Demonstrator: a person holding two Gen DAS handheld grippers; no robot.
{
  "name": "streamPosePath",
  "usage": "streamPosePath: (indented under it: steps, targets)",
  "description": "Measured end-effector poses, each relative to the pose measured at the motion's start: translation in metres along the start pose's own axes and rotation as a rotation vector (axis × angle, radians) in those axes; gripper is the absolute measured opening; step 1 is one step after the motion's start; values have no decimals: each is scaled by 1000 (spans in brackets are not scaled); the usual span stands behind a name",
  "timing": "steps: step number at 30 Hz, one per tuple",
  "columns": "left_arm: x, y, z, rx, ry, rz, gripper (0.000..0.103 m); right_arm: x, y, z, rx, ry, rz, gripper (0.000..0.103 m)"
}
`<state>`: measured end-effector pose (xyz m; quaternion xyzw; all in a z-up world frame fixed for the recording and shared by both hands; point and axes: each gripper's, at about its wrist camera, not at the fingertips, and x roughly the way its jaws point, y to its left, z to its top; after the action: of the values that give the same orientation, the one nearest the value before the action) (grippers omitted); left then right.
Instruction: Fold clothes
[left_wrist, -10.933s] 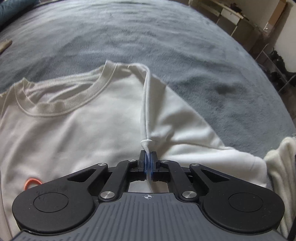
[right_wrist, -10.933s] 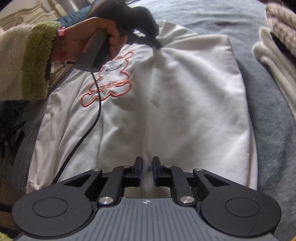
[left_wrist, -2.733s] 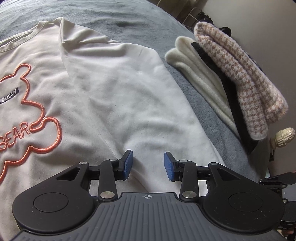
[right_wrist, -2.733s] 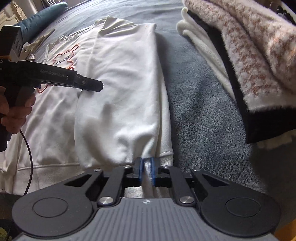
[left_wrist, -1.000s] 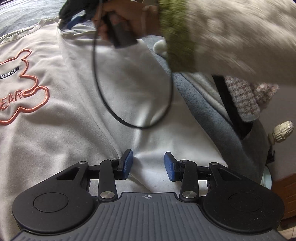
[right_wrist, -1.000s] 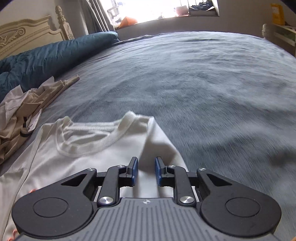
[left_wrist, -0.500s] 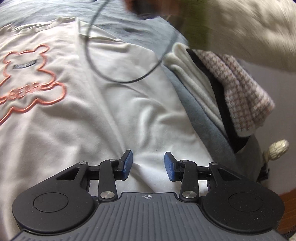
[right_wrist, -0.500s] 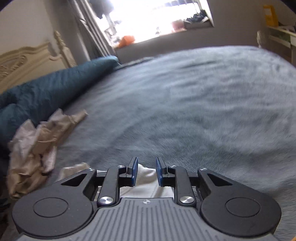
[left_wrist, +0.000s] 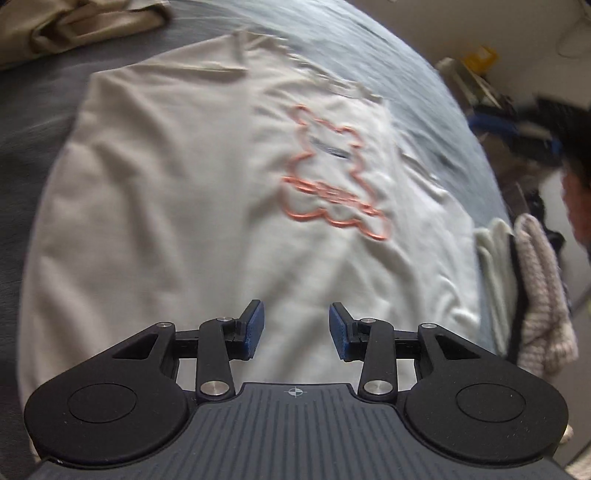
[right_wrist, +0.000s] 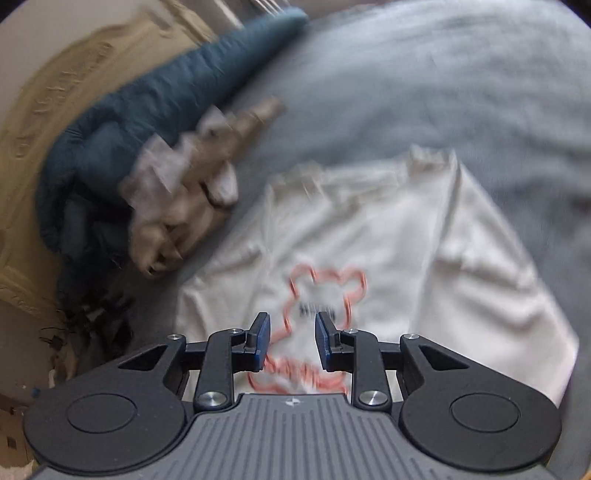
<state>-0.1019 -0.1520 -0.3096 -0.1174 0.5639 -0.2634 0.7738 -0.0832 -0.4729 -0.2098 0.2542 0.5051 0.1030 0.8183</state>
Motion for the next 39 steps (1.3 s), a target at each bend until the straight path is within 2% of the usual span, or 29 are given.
streamPosePath:
  steps: [2, 4, 7, 9, 12, 15, 21, 26, 33, 39]
  targets:
    - [10, 14, -1, -38, 25, 27, 39, 27, 2, -23, 31, 45, -40, 31]
    - [10, 19, -2, -43, 34, 22, 39, 56, 2, -43, 72, 97, -53, 31]
    - [0, 21, 1, -33, 49, 5, 39, 91, 8, -69, 75, 169, -170, 31]
    - [-11, 22, 5, -22, 51, -13, 39, 89, 21, -75, 70, 137, -195, 31]
    - [-33, 33, 10, -21, 30, -25, 41, 67, 42, -77, 110, 59, -179, 31]
    - [-51, 53, 17, -60, 9, 0, 42, 59, 65, -82, 145, 30, -130, 31]
    - [-63, 98, 23, -115, 5, 88, 46, 98, 113, -96, 161, 58, -77, 33]
    - [-55, 122, 25, -136, 38, 97, 49, 130, 143, -92, 141, 38, -45, 33]
    - [-46, 135, 29, -158, 43, 49, 50, 171, 161, -88, 129, 77, -47, 33]
    - [-38, 144, 42, -165, 29, -17, 50, 186, 163, -84, 158, 62, -62, 35]
